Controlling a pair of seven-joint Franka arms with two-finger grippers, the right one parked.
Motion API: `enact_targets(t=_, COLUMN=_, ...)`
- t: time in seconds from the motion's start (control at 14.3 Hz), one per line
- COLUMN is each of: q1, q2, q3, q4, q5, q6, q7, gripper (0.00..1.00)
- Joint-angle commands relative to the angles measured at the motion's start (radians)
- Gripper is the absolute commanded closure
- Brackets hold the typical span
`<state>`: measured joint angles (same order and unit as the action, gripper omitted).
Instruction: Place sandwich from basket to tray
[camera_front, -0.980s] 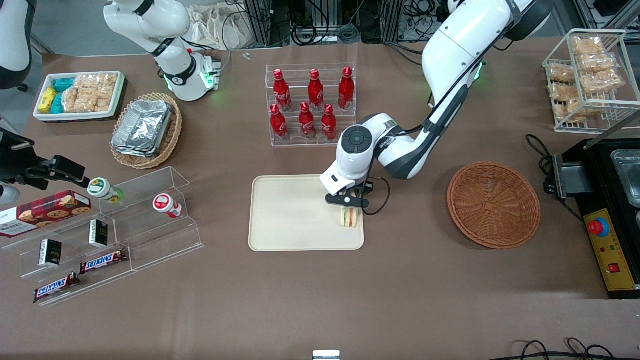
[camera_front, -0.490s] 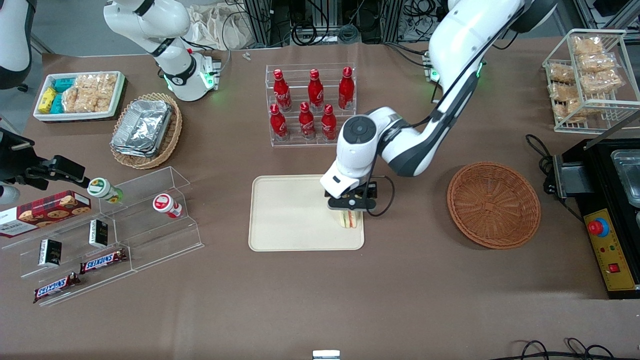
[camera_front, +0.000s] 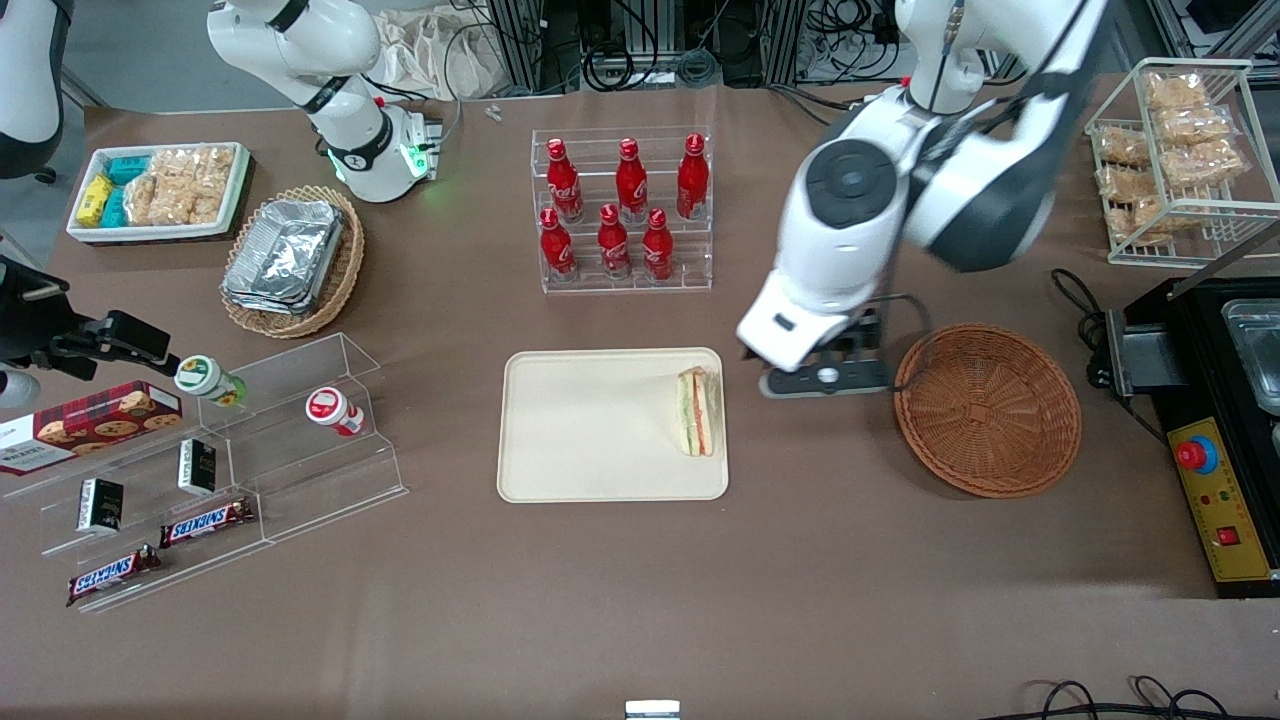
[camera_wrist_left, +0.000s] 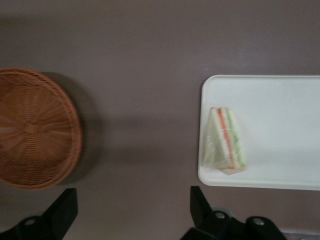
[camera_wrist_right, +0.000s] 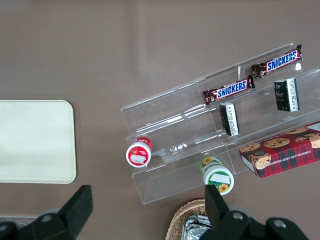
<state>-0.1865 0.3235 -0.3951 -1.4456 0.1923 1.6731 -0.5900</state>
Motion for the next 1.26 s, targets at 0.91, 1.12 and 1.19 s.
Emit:
enact_targets(t=0.91, q1=0.067, q2=-0.363, q3=0.467, q4=-0.136, q5=-0.206, q6=-0.21, q7=0.615, gripper=0.0)
enact_targets(t=1.12, q1=0.061, q2=-0.353, q3=0.461, q4=-0.114, q5=-0.208, q6=-0.217, q7=0.615, gripper=0.0)
enact_targets(t=1.19, q1=0.055, q2=-0.35, q3=0.461, q4=-0.108, q5=-0.208, q6=-0.219, q7=0.615, gripper=0.0)
